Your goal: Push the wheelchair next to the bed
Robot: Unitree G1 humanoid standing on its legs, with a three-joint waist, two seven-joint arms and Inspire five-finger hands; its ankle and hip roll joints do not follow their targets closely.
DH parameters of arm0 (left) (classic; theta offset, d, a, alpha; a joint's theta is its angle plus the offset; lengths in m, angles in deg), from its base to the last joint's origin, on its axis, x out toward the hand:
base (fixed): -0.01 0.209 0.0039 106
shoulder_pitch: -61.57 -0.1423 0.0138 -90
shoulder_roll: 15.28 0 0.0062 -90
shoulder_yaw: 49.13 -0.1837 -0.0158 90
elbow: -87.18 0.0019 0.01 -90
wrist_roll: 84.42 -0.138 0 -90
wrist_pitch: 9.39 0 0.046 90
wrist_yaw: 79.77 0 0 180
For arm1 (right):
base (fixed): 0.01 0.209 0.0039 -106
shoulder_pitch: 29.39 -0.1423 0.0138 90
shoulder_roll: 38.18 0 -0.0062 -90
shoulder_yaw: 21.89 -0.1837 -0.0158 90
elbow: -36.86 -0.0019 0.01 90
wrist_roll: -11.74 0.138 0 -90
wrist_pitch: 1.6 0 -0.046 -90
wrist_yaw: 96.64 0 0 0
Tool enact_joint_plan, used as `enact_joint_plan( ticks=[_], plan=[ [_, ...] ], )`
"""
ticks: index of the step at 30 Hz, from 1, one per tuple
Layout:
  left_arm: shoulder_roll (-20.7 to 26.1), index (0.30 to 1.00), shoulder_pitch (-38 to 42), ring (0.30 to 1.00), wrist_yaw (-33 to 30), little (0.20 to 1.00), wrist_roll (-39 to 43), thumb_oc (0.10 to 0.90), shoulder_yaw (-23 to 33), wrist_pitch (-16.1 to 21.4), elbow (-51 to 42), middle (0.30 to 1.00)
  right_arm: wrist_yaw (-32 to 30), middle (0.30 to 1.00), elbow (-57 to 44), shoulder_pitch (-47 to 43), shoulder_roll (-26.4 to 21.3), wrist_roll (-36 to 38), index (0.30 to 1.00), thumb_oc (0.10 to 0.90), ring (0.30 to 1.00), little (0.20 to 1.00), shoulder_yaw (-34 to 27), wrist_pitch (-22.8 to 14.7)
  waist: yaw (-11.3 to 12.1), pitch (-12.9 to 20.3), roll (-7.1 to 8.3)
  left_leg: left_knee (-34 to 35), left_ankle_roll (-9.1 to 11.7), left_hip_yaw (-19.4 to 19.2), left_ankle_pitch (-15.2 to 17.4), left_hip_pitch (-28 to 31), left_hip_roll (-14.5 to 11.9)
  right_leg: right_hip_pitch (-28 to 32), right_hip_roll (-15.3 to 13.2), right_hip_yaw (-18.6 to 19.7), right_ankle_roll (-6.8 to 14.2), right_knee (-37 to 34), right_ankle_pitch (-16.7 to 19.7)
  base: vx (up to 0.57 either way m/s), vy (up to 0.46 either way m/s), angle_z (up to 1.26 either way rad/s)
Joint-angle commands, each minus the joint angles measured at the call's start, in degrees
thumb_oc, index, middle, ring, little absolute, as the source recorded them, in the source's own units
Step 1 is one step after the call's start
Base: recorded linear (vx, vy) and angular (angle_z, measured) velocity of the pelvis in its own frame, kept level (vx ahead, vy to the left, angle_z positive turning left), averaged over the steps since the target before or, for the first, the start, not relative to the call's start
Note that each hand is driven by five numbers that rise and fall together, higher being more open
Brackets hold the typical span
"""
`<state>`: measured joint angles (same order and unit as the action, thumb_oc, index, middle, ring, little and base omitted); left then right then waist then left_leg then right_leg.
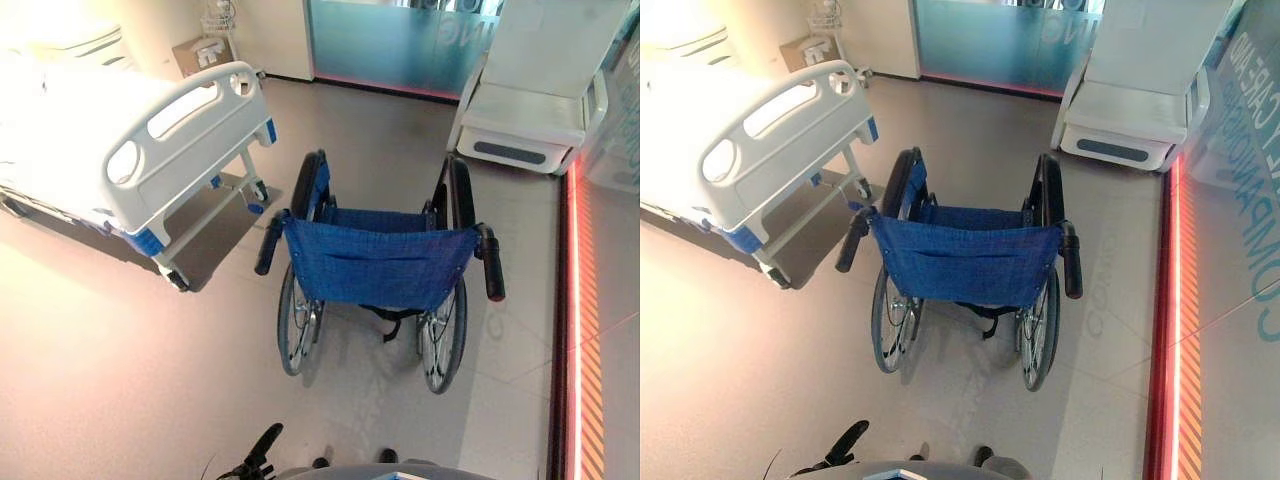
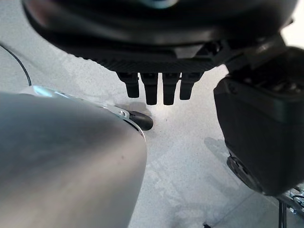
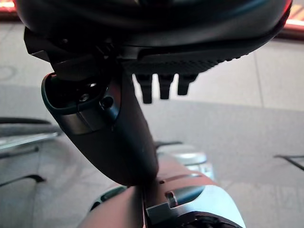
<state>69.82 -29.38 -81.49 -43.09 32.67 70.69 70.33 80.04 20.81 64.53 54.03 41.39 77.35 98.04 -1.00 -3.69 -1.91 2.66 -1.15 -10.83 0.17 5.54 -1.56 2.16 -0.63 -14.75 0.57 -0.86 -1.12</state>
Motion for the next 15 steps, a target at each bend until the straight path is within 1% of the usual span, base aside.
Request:
enact_joint_plan(
  ticks=[1, 15],
  plan=[
    [-1.7, 0.9, 1.4, 0.9, 1.1, 0.9, 1.4, 0.8, -0.5, -1.6, 2.8, 0.9, 1.4, 0.9, 3.3, -2.6, 2.2, -0.2, 0.9, 0.8, 0.9, 0.9, -0.5, 0.1, -0.4, -0.5, 1.15, 2.0, 3.1, 1.8, -0.9, -1.5, -0.9, 1.7, -6.2, 1.2, 5.4, -2.6, 3.3, 0.0, 0.0, 0.0],
    [-1.5, 0.9, 1.3, 0.9, 1.3, 0.9, -0.3, 0.8, -0.3, -2.2, 3.6, 0.9, 1.5, 0.9, 4.0, -2.7, 2.1, -0.8, 0.9, 0.8, 0.9, 0.9, -0.6, 0.6, -0.4, -0.3, 1.02, 2.3, 3.2, 1.9, -0.9, -0.8, -1.0, 2.5, -6.0, 1.1, 5.3, -2.9, 3.2, 0.0, 0.0, 0.0]
  ],
)
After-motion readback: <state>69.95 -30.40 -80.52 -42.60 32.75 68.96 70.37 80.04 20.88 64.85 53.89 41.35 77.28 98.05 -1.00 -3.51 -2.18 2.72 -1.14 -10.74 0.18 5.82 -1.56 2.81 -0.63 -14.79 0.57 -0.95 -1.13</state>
